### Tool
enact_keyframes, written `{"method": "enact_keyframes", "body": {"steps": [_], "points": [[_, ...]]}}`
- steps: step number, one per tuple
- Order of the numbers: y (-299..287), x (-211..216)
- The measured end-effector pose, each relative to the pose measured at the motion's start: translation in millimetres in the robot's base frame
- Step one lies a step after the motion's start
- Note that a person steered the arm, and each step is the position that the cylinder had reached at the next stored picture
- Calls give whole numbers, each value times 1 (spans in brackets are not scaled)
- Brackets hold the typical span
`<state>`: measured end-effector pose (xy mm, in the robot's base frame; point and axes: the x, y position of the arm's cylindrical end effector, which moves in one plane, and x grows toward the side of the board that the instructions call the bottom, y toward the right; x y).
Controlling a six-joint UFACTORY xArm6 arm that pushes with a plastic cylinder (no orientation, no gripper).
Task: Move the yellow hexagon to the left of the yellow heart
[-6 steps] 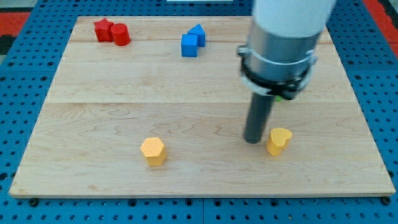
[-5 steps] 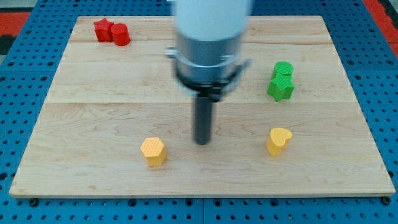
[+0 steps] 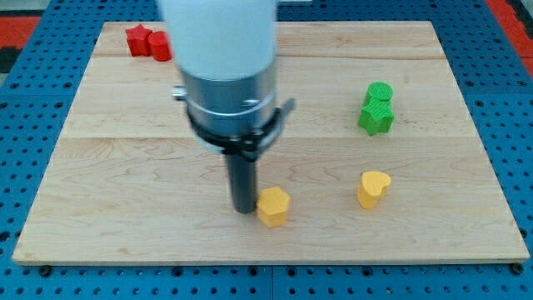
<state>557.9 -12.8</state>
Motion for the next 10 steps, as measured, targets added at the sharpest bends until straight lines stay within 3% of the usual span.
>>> {"method": "enact_keyframes", "body": {"steps": [1,3,4,6,8,10], "points": [[-2,41],[80,20],[7,55],[2,6],[72,-9],[89,-7]]}}
